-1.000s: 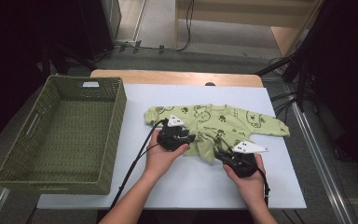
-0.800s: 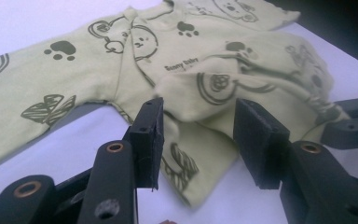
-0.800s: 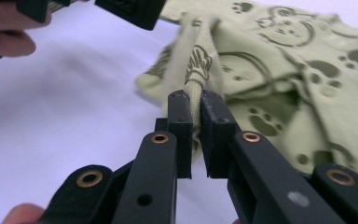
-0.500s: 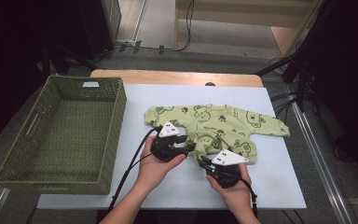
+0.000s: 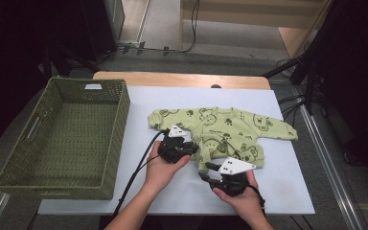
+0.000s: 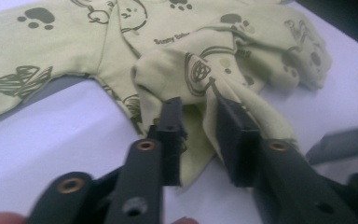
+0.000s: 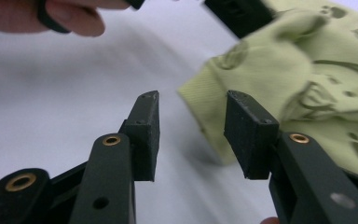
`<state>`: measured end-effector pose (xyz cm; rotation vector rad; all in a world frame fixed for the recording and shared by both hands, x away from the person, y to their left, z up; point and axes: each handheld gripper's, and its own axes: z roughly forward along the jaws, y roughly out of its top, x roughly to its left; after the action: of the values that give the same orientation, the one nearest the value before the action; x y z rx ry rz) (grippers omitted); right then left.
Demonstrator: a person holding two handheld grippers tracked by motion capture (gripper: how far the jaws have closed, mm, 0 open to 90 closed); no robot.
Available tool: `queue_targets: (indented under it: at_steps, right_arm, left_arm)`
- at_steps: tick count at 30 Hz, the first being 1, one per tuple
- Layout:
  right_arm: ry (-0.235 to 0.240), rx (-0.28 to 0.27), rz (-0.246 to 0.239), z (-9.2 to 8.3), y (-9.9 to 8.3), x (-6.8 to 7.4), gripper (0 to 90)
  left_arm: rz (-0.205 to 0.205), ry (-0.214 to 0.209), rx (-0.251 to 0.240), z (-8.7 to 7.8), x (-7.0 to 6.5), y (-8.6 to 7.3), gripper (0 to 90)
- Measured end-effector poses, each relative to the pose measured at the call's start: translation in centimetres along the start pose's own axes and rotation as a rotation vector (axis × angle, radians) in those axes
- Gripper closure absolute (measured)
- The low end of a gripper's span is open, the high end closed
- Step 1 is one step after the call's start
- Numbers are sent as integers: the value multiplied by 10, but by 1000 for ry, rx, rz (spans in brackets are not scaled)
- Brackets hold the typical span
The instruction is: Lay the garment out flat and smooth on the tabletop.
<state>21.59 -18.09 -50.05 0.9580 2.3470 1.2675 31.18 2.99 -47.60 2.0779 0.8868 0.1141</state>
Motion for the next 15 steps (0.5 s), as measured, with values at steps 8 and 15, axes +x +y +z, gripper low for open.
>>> queue_targets:
  at_steps: [8, 15]
  right_arm:
    - [-47, -11, 115, -3, -6, -19, 612]
    - [-44, 22, 82, 13, 0, -6, 650]
  left_arm:
    - [-7, -9, -49, -12, 0, 3, 748]
    - [-17, -26, -51, -8, -8, 16, 515]
